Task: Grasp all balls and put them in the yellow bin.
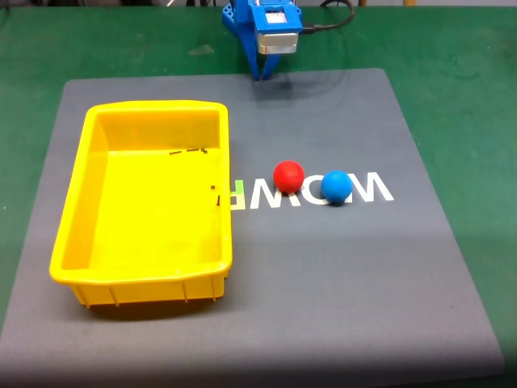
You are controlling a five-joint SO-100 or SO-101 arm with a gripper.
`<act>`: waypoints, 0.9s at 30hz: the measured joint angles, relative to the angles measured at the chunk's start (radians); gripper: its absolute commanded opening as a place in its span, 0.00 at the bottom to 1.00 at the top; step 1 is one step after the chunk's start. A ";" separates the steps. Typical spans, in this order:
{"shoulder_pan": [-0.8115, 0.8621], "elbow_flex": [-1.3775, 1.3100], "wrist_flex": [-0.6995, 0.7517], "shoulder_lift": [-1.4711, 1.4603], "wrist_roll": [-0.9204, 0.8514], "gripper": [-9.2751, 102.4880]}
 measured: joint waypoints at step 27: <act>0.043 0.000 -0.081 0.000 0.003 0.35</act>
